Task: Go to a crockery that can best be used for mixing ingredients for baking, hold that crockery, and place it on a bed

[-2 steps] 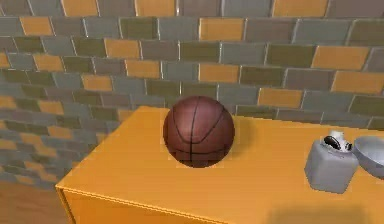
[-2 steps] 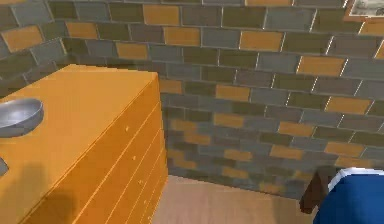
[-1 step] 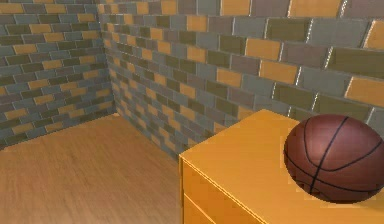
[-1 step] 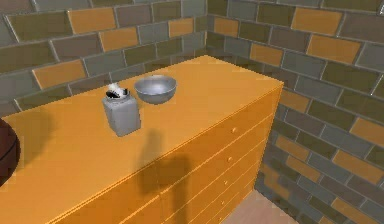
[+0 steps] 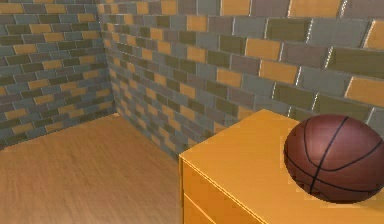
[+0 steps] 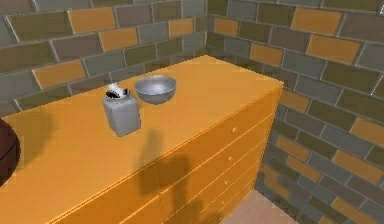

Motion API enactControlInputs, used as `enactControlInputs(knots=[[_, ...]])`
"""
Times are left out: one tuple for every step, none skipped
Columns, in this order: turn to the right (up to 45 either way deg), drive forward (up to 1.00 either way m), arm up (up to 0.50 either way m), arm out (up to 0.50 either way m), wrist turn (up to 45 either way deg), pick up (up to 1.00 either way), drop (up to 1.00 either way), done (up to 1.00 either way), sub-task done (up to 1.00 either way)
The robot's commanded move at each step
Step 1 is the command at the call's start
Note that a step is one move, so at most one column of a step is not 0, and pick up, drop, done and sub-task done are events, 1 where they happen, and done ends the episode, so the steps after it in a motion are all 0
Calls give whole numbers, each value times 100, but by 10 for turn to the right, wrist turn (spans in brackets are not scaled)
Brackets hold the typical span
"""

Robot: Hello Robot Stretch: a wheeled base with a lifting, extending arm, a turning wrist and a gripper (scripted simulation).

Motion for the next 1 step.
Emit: enactControlInputs(knots=[[0,0,38,0,0,0,0,0,0]])
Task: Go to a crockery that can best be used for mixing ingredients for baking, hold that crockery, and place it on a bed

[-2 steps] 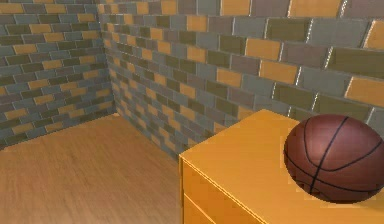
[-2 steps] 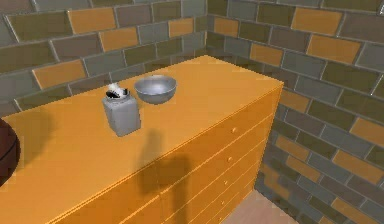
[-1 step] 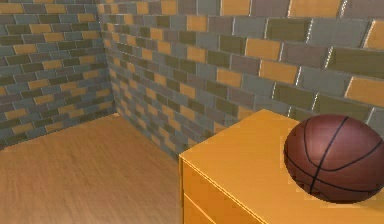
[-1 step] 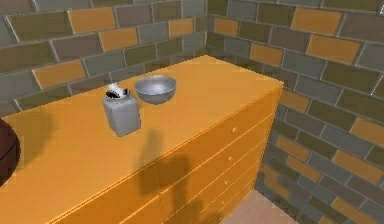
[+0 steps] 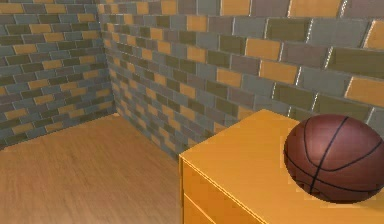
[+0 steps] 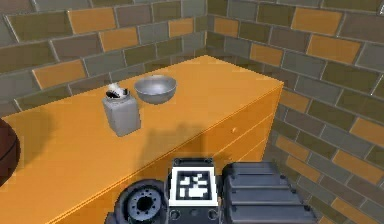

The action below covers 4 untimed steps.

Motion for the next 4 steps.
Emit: enactControlInputs(knots=[[0,0,0,42,0,0,0,0,0],[0,0,0,0,450,0,0,0,0],[0,0,0,0,450,0,0,0,0],[0,0,0,0,450,0,0,0,0]])
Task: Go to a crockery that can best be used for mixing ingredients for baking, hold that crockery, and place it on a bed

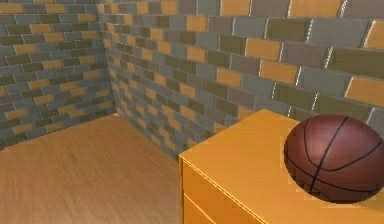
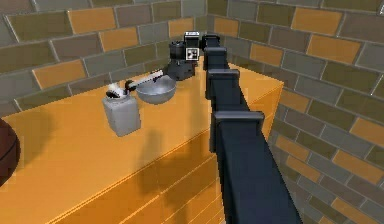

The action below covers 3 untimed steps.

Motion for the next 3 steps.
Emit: enactControlInputs(knots=[[0,0,0,0,180,0,0,0,0],[0,0,-4,0,0,0,0,0,0],[0,0,0,0,0,100,0,0,0]])
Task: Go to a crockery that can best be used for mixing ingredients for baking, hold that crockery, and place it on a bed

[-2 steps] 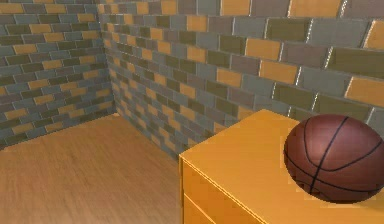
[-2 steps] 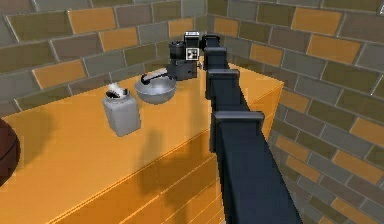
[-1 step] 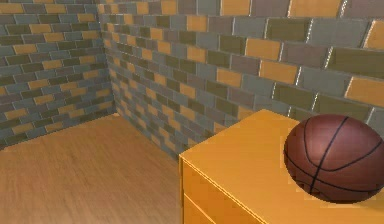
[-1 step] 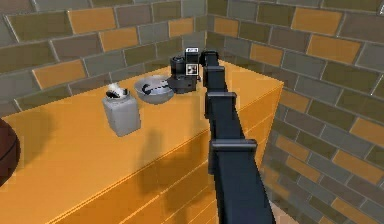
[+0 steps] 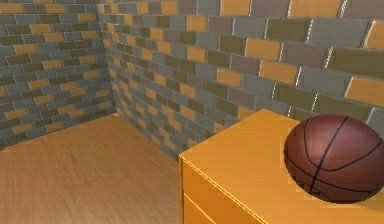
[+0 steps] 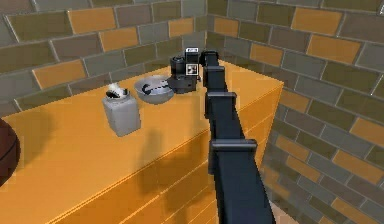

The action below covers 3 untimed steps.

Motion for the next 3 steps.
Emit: enactControlInputs(knots=[[0,0,4,0,0,0,0,0,0],[0,0,0,0,-450,0,0,0,0],[0,0,0,0,-450,0,0,0,0]])
